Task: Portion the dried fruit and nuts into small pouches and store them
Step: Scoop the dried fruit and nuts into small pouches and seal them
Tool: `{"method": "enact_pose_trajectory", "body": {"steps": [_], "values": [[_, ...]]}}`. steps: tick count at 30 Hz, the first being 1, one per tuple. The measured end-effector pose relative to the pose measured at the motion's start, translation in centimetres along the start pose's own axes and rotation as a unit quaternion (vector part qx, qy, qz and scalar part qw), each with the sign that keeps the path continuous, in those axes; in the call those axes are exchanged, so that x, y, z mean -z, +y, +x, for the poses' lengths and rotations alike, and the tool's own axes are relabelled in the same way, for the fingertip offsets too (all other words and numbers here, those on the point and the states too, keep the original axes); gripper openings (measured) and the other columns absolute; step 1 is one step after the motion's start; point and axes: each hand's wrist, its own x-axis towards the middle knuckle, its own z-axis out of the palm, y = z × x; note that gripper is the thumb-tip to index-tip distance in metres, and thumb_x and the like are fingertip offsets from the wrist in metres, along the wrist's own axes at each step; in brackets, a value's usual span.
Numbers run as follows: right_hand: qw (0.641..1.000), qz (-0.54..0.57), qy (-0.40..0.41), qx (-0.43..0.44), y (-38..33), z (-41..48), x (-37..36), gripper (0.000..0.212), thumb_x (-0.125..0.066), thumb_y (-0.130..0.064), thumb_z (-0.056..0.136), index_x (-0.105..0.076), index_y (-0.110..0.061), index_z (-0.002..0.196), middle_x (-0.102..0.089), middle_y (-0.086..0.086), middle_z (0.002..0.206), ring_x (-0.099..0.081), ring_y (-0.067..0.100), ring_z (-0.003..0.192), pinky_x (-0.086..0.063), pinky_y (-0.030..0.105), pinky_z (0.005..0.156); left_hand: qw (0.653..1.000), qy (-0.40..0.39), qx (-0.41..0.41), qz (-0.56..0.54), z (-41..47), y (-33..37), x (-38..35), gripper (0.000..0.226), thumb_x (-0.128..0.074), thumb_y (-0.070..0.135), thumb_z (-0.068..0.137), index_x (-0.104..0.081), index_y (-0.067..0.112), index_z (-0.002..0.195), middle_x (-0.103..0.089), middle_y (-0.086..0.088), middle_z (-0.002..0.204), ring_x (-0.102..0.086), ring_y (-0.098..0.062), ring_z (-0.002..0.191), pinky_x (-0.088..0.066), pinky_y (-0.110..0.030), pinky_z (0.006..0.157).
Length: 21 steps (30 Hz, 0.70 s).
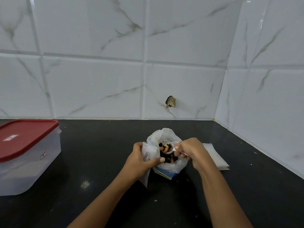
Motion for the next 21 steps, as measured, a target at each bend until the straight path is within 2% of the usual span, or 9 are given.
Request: {"method": "enact_pose_trajectory", "body": {"steps": [3, 6, 8, 10, 12, 14, 18, 21], "values": [[1.0, 0.009, 0.006, 0.005, 0.0, 0.0, 0.5, 0.02, -0.05, -0.005, 0.09, -0.067, 0.003, 0.097, -0.061, 0.003, 0.066, -0.044, 0.011, 0.057, -0.029, 0.023, 0.051, 0.994, 0.049, -0.023, 0.094, 0.5, 0.0, 0.9, 0.073, -0.079, 0.044, 0.065, -0.04, 0.019, 0.122, -0.048, 0.007, 0.113, -0.049, -0.006, 0.1, -0.041, -0.011, 0.068], [1.0, 0.016, 0.002, 0.011, 0.1, -0.1, 0.8, 0.02, -0.052, -0.005, 0.089, -0.067, 0.004, 0.098, -0.062, 0.008, 0.076, -0.046, 0.012, 0.059, -0.031, 0.023, 0.051, 0.989, 0.057, -0.054, 0.126, 0.6, 0.2, 1.5, 0.069, -0.076, 0.047, 0.066, -0.044, 0.019, 0.12, -0.046, 0.007, 0.111, -0.047, -0.005, 0.097, -0.038, -0.01, 0.065], [0.999, 0.026, 0.013, 0.038, 0.3, 0.1, 0.9, 0.014, -0.055, -0.003, 0.087, -0.068, 0.002, 0.091, -0.06, 0.01, 0.075, -0.048, 0.012, 0.059, -0.033, 0.021, 0.051, 0.984, 0.047, -0.079, 0.152, 0.6, 0.4, 1.8, 0.063, -0.073, 0.046, 0.071, -0.045, 0.021, 0.121, -0.046, 0.009, 0.109, -0.047, -0.005, 0.099, -0.039, -0.012, 0.071], [0.998, 0.036, 0.025, 0.055, 0.5, 0.2, 0.8, 0.011, -0.057, 0.0, 0.085, -0.067, 0.001, 0.081, -0.059, 0.013, 0.074, -0.048, 0.014, 0.059, -0.034, 0.02, 0.052, 0.979, 0.035, -0.105, 0.173, 0.7, 0.4, 2.0, 0.061, -0.071, 0.044, 0.075, -0.046, 0.022, 0.126, -0.047, 0.01, 0.113, -0.047, -0.006, 0.103, -0.041, -0.018, 0.084], [0.997, 0.048, 0.024, 0.051, 0.6, 0.2, 0.8, 0.013, -0.056, 0.002, 0.083, -0.066, 0.003, 0.075, -0.058, 0.015, 0.075, -0.046, 0.017, 0.063, -0.034, 0.022, 0.053, 0.977, 0.017, -0.12, 0.178, 0.8, 0.4, 2.3, 0.064, -0.071, 0.041, 0.076, -0.043, 0.024, 0.131, -0.047, 0.012, 0.12, -0.046, -0.005, 0.11, -0.041, -0.023, 0.093], [0.996, 0.071, 0.017, 0.041, 0.5, 0.1, 0.9, 0.016, -0.055, 0.002, 0.084, -0.065, 0.002, 0.072, -0.057, 0.014, 0.072, -0.045, 0.015, 0.061, -0.032, 0.022, 0.053, 0.977, -0.008, -0.126, 0.169, 0.8, 0.5, 2.4, 0.067, -0.072, 0.035, 0.077, -0.039, 0.026, 0.134, -0.046, 0.013, 0.125, -0.044, -0.004, 0.115, -0.039, -0.022, 0.096], [0.99, 0.138, 0.006, 0.037, 0.0, -0.4, 1.1, 0.009, -0.057, 0.004, 0.083, -0.066, 0.007, 0.081, -0.058, 0.014, 0.073, -0.046, 0.012, 0.056, -0.035, 0.019, 0.051, 0.982, -0.031, -0.118, 0.144, 0.7, 0.5, 2.3, 0.066, -0.071, 0.033, 0.078, -0.038, 0.026, 0.134, -0.045, 0.013, 0.124, -0.044, -0.004, 0.114, -0.038, -0.018, 0.091], [0.985, 0.163, -0.014, 0.057, -0.5, -1.2, 1.2, 0.011, -0.057, 0.003, 0.085, -0.067, 0.003, 0.086, -0.06, 0.009, 0.069, -0.048, 0.009, 0.056, -0.037, 0.013, 0.043, 0.989, -0.039, -0.096, 0.104, 0.7, 0.4, 2.3, 0.065, -0.074, 0.037, 0.074, -0.04, 0.029, 0.128, -0.048, 0.01, 0.123, -0.049, -0.005, 0.11, -0.044, -0.015, 0.081]]}}
